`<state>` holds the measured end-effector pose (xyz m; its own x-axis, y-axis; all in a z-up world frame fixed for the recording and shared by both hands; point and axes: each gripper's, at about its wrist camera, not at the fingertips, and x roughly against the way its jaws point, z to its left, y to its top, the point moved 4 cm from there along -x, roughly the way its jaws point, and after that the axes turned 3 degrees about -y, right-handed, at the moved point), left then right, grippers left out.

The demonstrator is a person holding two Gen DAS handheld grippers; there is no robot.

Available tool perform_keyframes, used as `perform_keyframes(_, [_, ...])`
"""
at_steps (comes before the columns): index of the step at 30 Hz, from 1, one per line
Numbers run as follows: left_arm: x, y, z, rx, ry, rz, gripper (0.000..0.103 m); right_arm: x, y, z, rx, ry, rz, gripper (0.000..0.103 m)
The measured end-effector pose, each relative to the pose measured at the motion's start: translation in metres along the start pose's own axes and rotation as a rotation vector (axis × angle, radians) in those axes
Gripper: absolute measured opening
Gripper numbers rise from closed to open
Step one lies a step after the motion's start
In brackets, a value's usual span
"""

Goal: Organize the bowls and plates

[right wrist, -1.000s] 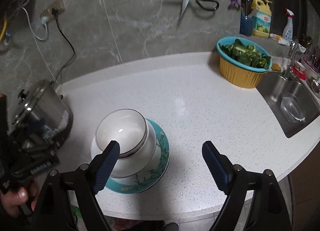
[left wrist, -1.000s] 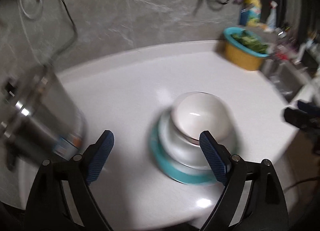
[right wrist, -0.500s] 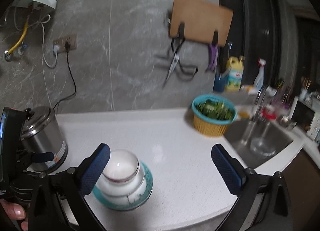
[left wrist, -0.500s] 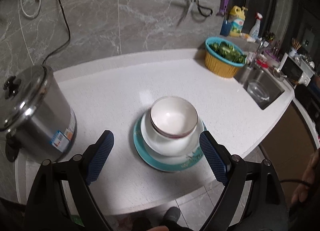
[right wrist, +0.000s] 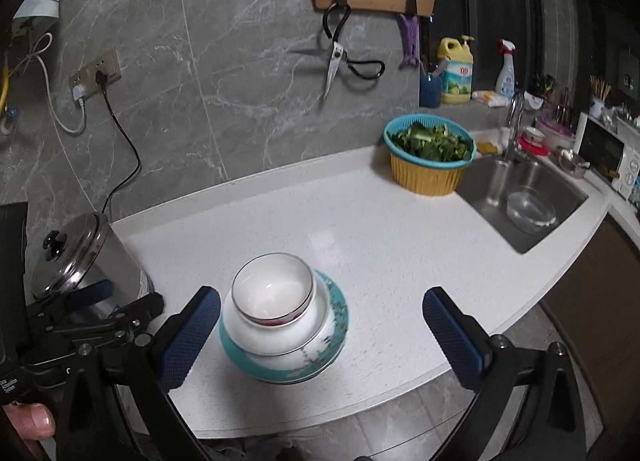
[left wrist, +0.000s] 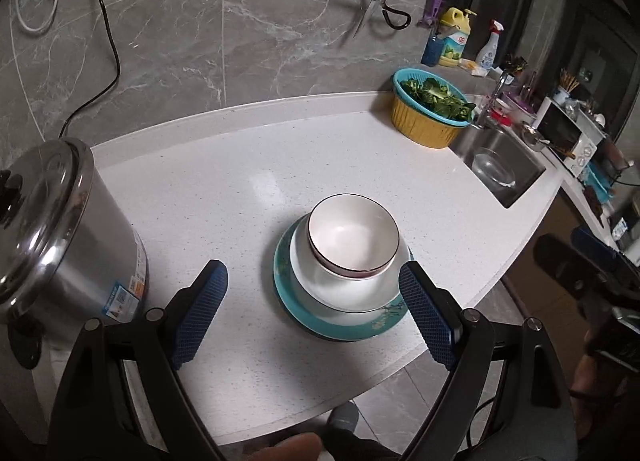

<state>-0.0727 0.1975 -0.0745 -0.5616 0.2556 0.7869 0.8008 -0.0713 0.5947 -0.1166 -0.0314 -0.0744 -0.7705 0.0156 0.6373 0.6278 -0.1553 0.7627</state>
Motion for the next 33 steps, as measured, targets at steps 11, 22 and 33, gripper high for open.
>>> perform_keyframes(11, [0.000, 0.006, 0.006, -0.038, 0.071, 0.001, 0.094, -0.003, 0.003, 0.008, 0.000, -0.071, -0.002, 0.103])
perform_keyframes(22, [-0.001, 0.009, 0.008, -0.026, 0.083, 0.000, 0.094, -0.009, 0.002, 0.005, -0.009, -0.076, 0.024, 0.103])
perform_keyframes(33, [-0.003, 0.008, 0.006, -0.035, 0.097, 0.008, 0.094, -0.010, -0.001, 0.004, -0.010, -0.077, 0.033, 0.103])
